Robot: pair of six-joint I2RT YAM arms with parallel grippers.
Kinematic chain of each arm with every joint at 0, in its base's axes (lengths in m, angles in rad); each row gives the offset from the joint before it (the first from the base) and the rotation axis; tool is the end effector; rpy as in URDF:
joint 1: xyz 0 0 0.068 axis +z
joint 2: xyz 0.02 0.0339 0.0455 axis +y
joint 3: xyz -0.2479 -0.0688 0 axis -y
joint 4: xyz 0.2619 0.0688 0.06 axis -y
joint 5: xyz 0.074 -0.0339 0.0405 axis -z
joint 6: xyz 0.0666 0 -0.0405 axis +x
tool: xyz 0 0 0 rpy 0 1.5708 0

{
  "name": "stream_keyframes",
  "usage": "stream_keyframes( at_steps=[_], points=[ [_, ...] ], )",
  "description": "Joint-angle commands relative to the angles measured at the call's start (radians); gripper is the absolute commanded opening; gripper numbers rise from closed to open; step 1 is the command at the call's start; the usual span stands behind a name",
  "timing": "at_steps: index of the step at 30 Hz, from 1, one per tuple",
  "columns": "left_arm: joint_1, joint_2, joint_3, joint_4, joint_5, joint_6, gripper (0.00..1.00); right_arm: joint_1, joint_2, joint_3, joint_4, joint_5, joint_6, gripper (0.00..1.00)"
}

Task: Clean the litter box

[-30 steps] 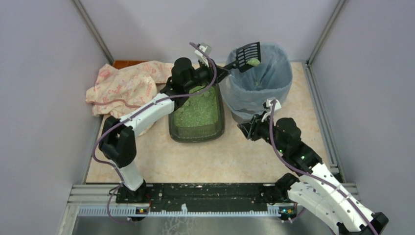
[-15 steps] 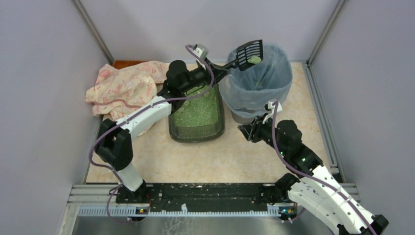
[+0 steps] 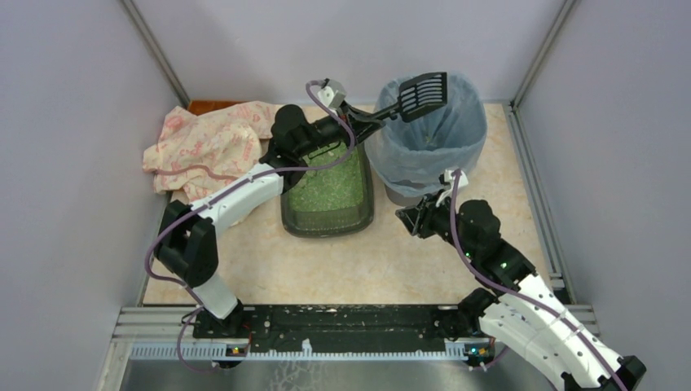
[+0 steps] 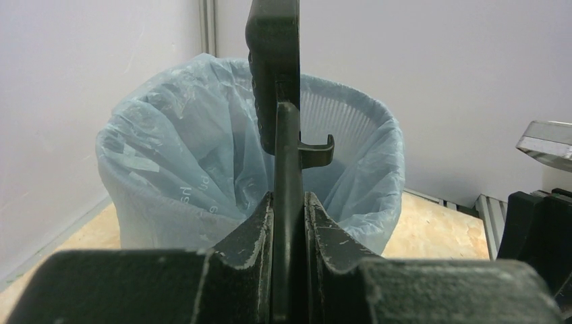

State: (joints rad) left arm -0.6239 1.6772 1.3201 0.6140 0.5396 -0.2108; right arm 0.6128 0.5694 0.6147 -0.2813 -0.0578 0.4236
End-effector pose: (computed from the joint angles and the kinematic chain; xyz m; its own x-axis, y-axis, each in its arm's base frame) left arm 0.3367 -0.2845 0.3580 0.0124 -0.2301 -0.9731 0.9276 0.3659 -0.0747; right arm 0.1669 0.1220 0.2861 -0.4293 0.1998 -0.8808 -0.4867 0.7703 0.4120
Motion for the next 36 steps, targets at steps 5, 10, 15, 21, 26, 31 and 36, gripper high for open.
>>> stream_keyframes(
  at_steps=[5, 10, 15, 21, 26, 31, 36],
  points=[
    [-0.004, -0.041, -0.006, 0.036, 0.082, 0.089, 0.00, -0.002, -0.008, 0.002, 0.045, -0.005, 0.010, 0.34],
    [0.006, -0.056, -0.028, 0.060, -0.028, 0.004, 0.00, -0.002, -0.001, -0.008, 0.060, -0.008, 0.015, 0.34],
    [0.075, -0.078, -0.005, 0.052, -0.202, -0.263, 0.00, -0.002, 0.010, -0.018, 0.081, -0.017, 0.018, 0.34],
    [0.259, -0.169, -0.121, 0.143, -0.195, -0.601, 0.00, -0.002, 0.010, -0.028, 0.084, -0.010, 0.011, 0.34],
    [0.325, -0.270, -0.181, -0.139, -0.322, -0.609, 0.00, -0.002, 0.026, -0.040, 0.115, -0.020, 0.006, 0.34],
    [0.345, -0.357, -0.279, -0.338, -0.340, -0.613, 0.00, -0.002, 0.055, -0.063, 0.152, -0.018, -0.001, 0.34],
    [0.345, -0.444, -0.431, -0.425, -0.345, -0.604, 0.00, -0.002, 0.060, -0.076, 0.170, -0.028, -0.005, 0.34]
  ],
)
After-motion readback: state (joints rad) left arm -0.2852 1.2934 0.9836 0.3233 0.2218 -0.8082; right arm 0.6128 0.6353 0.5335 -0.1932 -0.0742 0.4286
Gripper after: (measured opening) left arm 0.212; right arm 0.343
